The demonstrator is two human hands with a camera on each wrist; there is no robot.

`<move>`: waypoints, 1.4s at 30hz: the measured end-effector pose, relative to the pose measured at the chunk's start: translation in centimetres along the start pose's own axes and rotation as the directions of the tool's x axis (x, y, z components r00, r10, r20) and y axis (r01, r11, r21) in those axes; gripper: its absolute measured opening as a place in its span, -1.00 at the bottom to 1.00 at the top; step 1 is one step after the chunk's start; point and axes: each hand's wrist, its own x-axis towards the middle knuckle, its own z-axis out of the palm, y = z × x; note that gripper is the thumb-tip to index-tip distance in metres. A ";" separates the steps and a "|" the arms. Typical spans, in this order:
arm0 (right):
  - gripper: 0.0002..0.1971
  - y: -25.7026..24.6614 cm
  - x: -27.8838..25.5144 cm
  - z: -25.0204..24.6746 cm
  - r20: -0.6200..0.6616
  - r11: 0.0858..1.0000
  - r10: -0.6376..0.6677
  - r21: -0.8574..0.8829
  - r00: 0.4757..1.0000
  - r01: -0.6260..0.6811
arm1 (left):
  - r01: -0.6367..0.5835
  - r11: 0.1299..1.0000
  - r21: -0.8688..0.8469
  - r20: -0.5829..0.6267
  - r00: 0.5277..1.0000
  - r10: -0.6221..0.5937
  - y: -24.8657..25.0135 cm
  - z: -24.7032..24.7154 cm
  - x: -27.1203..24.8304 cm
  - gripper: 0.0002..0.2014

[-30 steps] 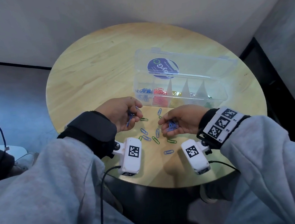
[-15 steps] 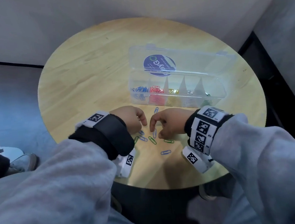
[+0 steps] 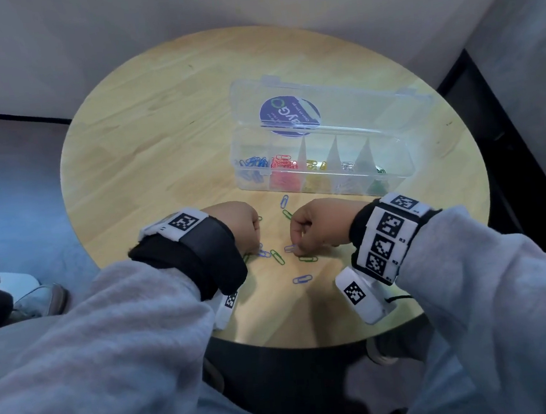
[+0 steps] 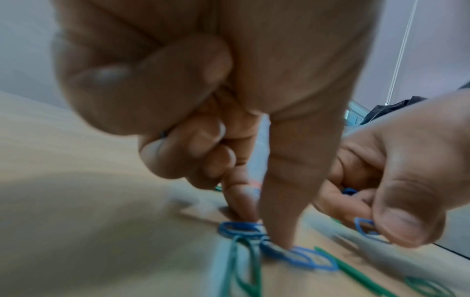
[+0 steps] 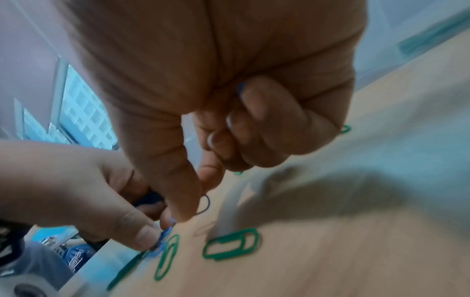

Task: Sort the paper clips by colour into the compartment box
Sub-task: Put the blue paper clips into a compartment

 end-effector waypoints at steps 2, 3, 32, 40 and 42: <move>-0.94 0.2 -0.4 -0.1 -0.005 0.998 0.022 0.056 1.000 -0.021 | -0.001 0.999 -0.038 0.001 1.000 0.001 0.0 0.3 -0.2 -0.82; -0.94 0.3 -0.6 -0.2 -0.008 0.998 0.030 0.063 1.000 -0.029 | -0.003 0.999 -0.051 0.004 1.000 0.004 0.0 0.4 -0.3 -0.77; -0.70 2.5 -0.9 0.8 0.208 0.703 0.064 0.684 0.976 -0.192 | -0.009 0.748 -0.664 0.050 0.997 0.056 -1.0 -2.7 -1.6 -0.73; -0.75 1.8 -1.0 -0.6 -0.051 0.804 0.100 0.593 0.994 -0.050 | 0.037 0.295 -0.955 0.048 0.998 0.030 -1.7 -3.3 -2.2 -0.76; -0.82 1.3 -0.8 -1.2 -0.186 0.951 0.045 0.309 0.982 0.014 | 0.075 0.233 -0.970 0.081 0.997 0.018 -2.0 -3.4 -2.2 -0.79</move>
